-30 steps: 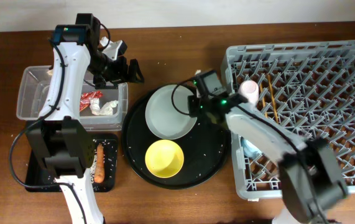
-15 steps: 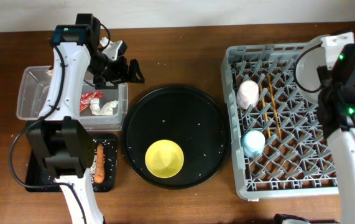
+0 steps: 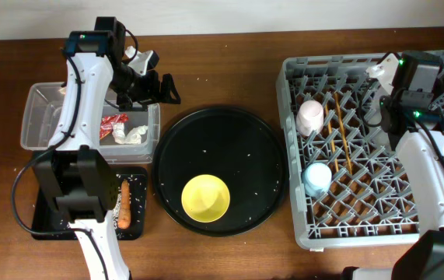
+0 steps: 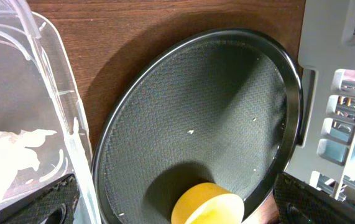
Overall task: Sort waste into correct bins and load items into the dishwasher rack
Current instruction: 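Lift the white plate and stand it upright in the rack, then reach the right gripper to the yellow bowl and grasp its rim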
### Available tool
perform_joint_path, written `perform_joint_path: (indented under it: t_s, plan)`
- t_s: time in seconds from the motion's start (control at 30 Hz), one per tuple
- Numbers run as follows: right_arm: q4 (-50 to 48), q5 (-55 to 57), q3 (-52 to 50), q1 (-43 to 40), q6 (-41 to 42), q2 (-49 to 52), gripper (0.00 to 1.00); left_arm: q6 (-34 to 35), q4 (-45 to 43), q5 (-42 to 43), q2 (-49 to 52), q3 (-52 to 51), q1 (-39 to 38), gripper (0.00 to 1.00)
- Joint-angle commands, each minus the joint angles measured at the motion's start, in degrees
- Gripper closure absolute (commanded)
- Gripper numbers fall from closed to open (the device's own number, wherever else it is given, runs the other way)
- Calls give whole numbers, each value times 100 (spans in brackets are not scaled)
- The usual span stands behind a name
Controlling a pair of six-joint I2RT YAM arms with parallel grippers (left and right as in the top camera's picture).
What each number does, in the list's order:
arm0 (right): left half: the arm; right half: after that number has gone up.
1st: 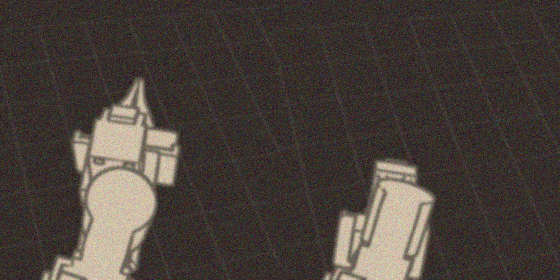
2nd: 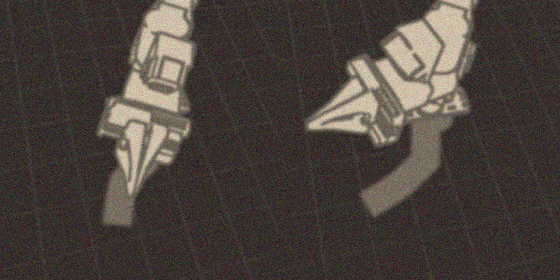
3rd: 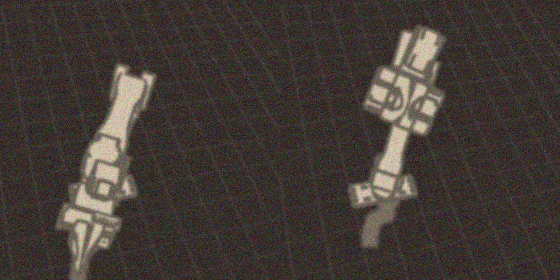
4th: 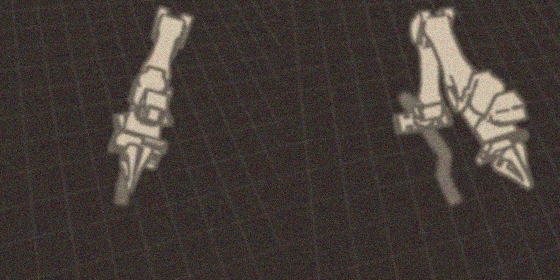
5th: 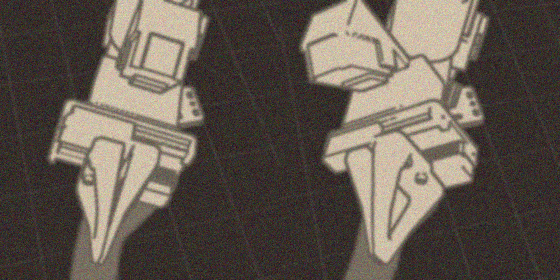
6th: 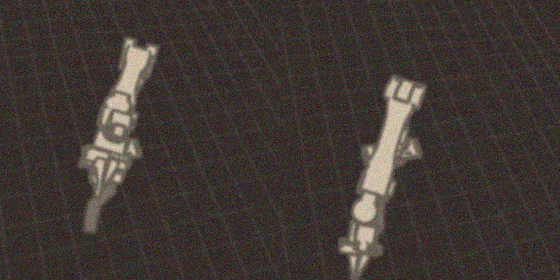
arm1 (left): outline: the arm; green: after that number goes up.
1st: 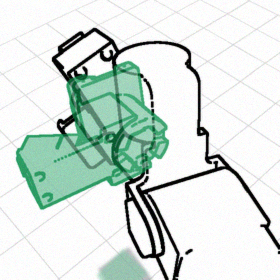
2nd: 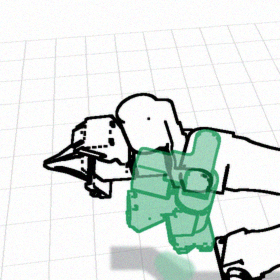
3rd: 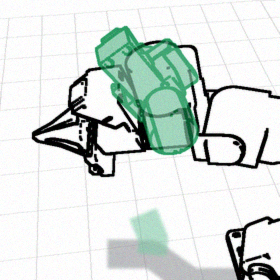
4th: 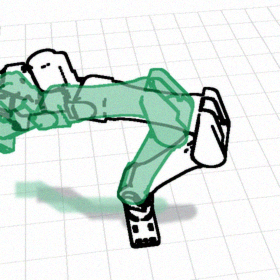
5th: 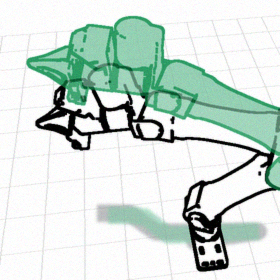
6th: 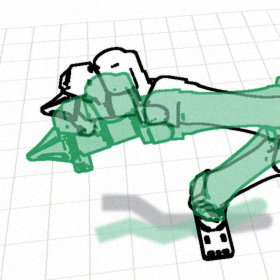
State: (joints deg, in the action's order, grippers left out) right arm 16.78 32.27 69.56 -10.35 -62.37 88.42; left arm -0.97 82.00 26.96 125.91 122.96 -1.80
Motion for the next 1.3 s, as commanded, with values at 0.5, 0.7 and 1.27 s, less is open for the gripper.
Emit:
perform_joint_path:
  t_s: [0.5,0.7,1.27]
  plan:
    - [3233,-6000,74,3578,7042,-920,19,33,4,15,-208,90,11,1]
    - [2990,-4833,72,5650,8564,-319,46,33,4,15,-208,90,11,1]
    - [1834,-4332,72,6922,8581,1740,69,33,4,15,-208,90,11,1]
